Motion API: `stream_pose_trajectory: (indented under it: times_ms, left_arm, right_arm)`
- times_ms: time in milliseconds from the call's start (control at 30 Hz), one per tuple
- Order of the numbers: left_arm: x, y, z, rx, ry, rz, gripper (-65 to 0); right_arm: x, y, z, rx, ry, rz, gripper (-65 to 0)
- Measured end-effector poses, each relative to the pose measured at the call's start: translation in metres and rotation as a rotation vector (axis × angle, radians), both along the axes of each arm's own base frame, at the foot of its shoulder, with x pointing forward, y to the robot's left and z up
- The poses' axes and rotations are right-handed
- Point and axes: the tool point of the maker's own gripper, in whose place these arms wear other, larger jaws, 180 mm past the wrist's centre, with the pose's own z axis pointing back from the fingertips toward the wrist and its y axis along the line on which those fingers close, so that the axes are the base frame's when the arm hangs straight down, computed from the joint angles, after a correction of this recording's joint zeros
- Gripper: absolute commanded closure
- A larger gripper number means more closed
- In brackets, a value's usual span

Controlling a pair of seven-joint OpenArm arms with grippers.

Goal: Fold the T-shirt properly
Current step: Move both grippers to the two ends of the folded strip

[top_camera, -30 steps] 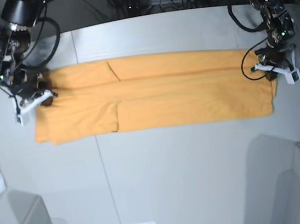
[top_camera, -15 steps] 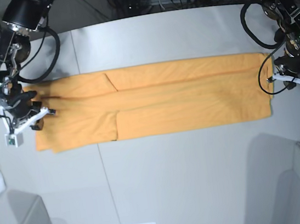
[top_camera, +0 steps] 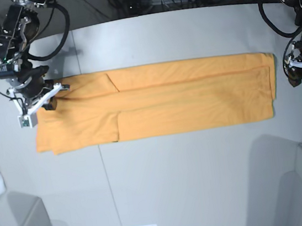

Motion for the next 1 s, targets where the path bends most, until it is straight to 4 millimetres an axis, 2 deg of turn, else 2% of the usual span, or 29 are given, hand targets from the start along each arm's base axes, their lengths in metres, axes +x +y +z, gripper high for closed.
stream_pose_trajectory:
  times_ms: [33, 67, 100, 167, 267, 367, 467, 600, 700, 800, 900, 967, 1000]
  left_arm:
    - [0.001, 0.000, -0.007, -0.028, -0.005, 0.010, -56.4]
    - [0.002, 0.001, -0.013, -0.043, -0.009, 0.013, -60.1]
    - [0.002, 0.004, -0.019, -0.059, -0.019, 0.028, -60.9]
    - [0.001, 0.005, -0.033, -0.067, -0.017, 0.020, -58.7]
    - [0.008, -0.015, -0.064, -0.112, 0.052, -0.089, -55.1]
    - [0.018, -0.020, -0.073, -0.142, 0.054, -0.106, -54.0]
    - [0.012, -0.014, -0.089, -0.163, 0.099, -0.085, -54.0]
    - [0.015, -0.016, -0.093, -0.179, 0.087, -0.085, -54.0]
    - [0.029, -0.035, -0.095, -0.179, 0.096, -0.152, -54.0]
    - [0.034, -0.048, -0.101, -0.216, 0.077, -0.181, -53.8]
    - [0.035, -0.045, -0.103, -0.238, 0.061, -0.161, -53.2]
    - [0.034, -0.044, -0.104, -0.238, 0.062, -0.158, -46.4]
    - [0.034, -0.043, -0.105, -0.240, 0.063, -0.152, -40.8]
  right_arm:
    - [-0.003, 0.002, -0.002, 0.013, 0.002, -0.001, 0.0]
    - [-0.004, 0.008, -0.002, 0.049, -0.001, 0.003, 0.0]
    - [-0.005, 0.014, -0.003, 0.080, -0.002, 0.007, 0.0]
    - [-0.007, 0.022, -0.003, 0.116, -0.010, 0.018, 0.0]
    - [-0.012, 0.016, -0.008, 0.092, 0.018, 0.008, 0.0]
    - [-0.009, 0.021, -0.006, 0.108, 0.008, 0.015, 0.0]
    - [-0.006, 0.018, -0.004, 0.099, -0.004, 0.013, 0.0]
    - [-0.010, 0.019, -0.007, 0.104, 0.010, 0.011, 0.0]
    - [-0.010, 0.019, -0.007, 0.105, 0.010, 0.012, 0.0]
    - [-0.010, 0.020, -0.007, 0.108, 0.010, 0.011, 0.0]
    - [-0.009, 0.019, -0.006, 0.104, 0.006, 0.011, 0.0]
    - [-0.010, 0.019, -0.006, 0.106, 0.006, 0.009, 0.0]
    - [-0.010, 0.019, -0.006, 0.108, 0.006, 0.009, 0.0]
